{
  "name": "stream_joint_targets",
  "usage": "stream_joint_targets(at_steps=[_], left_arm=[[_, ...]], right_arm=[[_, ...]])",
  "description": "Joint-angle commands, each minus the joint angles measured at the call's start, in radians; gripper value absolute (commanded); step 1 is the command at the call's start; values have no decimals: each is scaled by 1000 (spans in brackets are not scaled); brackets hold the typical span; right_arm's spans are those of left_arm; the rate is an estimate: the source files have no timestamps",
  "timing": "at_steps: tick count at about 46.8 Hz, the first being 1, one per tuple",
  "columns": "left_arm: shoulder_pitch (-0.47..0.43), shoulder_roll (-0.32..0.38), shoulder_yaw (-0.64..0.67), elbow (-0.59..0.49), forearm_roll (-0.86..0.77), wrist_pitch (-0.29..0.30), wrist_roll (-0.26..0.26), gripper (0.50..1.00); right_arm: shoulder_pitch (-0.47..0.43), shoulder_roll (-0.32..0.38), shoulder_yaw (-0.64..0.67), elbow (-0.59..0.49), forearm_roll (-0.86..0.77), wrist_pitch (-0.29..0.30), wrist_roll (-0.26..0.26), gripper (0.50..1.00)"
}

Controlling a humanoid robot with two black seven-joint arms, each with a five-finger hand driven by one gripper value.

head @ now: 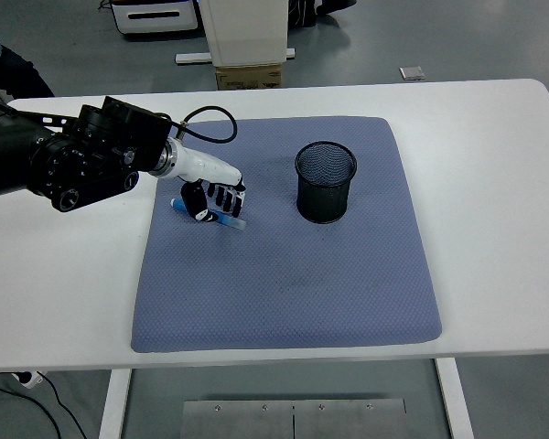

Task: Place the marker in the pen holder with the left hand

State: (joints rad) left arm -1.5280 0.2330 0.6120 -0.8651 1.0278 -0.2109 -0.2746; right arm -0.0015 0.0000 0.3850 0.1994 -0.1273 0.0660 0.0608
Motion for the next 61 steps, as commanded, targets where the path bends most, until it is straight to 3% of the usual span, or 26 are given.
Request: stream_joint_targets(at_steps=[1, 15, 32, 36, 37, 44, 61], left_arm=[[0, 0, 0, 0, 1, -7, 0, 657], [2, -3, 0, -15, 18, -10, 0, 657], [2, -3, 0, -17, 24, -10, 0, 604], [2, -1, 0, -17, 24, -10, 0, 566], [2, -1, 0, -17, 26, -10, 0, 537], [2, -3, 0, -17, 32, -8, 0, 502], [-9, 0, 0, -15, 31, -8, -8, 500]], right_arm=[[0, 0, 0, 0, 0, 0, -1, 1000], [0, 0, 0, 0, 0, 0, 1, 1000], [0, 0, 0, 0, 0, 0, 1, 1000], [0, 0, 0, 0, 0, 0, 1, 1000], [0, 0, 0, 0, 0, 0, 1, 1000], [0, 0, 0, 0, 0, 0, 1, 1000], [0, 0, 0, 0, 0, 0, 1, 1000]])
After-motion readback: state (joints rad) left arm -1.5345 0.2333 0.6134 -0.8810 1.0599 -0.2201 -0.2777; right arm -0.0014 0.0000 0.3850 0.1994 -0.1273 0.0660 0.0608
